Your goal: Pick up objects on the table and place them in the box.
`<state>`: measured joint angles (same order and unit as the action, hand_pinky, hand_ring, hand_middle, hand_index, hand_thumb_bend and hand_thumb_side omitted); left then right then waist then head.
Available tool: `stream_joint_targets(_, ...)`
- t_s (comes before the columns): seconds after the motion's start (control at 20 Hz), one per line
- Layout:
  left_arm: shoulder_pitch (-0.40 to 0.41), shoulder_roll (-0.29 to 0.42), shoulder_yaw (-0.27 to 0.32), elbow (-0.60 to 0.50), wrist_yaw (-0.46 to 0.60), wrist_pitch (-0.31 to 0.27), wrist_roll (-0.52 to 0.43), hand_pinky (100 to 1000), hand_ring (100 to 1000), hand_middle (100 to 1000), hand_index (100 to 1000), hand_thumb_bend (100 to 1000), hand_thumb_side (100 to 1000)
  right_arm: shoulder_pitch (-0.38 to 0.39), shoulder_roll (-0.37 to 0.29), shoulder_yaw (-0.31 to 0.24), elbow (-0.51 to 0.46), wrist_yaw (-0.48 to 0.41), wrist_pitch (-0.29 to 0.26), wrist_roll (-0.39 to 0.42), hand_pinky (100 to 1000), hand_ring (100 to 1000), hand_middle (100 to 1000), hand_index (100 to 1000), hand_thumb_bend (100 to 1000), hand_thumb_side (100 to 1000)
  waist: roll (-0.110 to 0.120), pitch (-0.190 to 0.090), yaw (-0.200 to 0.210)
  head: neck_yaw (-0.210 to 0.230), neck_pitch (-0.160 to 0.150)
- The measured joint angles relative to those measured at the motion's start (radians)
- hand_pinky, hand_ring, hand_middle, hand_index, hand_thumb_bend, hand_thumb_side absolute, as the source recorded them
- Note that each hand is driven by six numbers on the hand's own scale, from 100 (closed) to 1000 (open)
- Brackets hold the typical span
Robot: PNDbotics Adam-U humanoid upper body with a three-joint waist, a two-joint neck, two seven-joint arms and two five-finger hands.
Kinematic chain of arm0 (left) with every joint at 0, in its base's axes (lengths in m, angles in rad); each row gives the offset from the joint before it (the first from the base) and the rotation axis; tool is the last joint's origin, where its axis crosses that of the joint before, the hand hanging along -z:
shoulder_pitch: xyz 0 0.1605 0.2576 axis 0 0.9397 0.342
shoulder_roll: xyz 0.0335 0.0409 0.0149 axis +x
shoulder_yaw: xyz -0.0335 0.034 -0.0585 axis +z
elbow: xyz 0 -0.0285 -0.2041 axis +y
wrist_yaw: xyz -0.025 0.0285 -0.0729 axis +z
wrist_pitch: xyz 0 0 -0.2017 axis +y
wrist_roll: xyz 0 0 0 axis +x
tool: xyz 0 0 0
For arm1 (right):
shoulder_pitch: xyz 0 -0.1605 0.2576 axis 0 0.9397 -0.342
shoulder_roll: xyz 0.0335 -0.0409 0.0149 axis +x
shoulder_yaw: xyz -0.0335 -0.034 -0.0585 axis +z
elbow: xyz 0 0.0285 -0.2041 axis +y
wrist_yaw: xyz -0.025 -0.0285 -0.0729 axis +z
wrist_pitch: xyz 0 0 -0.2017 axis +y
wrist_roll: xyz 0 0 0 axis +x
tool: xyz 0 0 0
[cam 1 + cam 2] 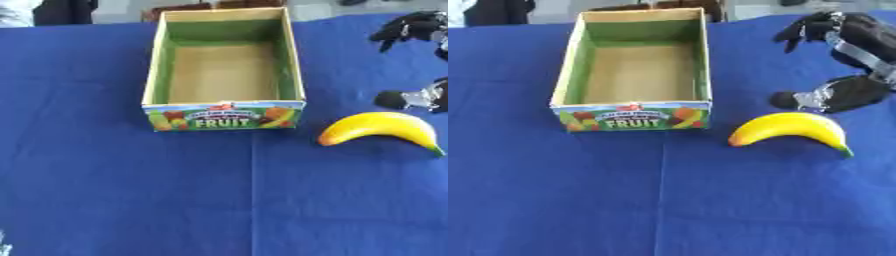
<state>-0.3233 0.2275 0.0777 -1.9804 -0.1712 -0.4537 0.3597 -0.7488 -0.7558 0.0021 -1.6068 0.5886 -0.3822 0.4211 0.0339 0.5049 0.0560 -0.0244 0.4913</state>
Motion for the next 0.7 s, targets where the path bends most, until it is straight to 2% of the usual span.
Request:
stream_joint_targets(0.25,0.002,0.000,0.000,0.000,0.000,0.002,-0.001,714,746,797,929,100,942,0.003,-0.006,-0.003,0.005,-0.010,-0.018,0.063,725,887,590,838,707,644,-0.003,0.000,0.000,0.001,-0.001)
stream_joint_targets(0.55,0.004,0.000,0.000,0.000,0.000,0.003,0.000,714,746,797,929,100,942,0.004,-0.006,-0.003,0.012,-0.008,-0.019,0.135,733,891,592,858,606,456,-0.003,0.000,-0.001,0.001,-0.006)
stream_joint_targets(0.7,0.004,0.000,0.000,0.000,0.000,0.003,0.000,714,746,797,929,100,943,0.003,-0.006,-0.002,0.018,-0.004,-0.015,0.162,738,893,599,852,526,411,-0.003,0.000,-0.001,0.001,-0.009)
